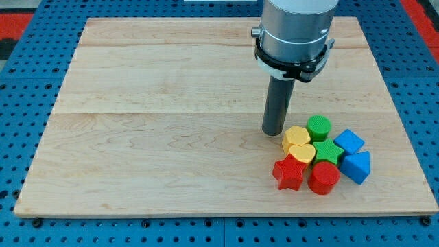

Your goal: Move the hexagon slightly into the green star

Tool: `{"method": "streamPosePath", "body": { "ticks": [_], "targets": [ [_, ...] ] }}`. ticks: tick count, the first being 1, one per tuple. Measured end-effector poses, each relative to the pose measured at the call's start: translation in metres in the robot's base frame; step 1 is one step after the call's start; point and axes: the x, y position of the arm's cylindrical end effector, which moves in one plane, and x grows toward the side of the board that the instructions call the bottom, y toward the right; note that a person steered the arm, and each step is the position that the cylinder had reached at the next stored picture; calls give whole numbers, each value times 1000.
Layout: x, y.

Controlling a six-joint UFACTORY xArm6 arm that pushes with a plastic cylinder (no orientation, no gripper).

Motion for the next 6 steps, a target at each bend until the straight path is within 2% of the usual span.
{"method": "streamPosePath", "body": {
  "ticks": [4, 5, 6],
  "targets": [
    [1, 19],
    [-11, 27],
    [-60, 42]
  ]
}}
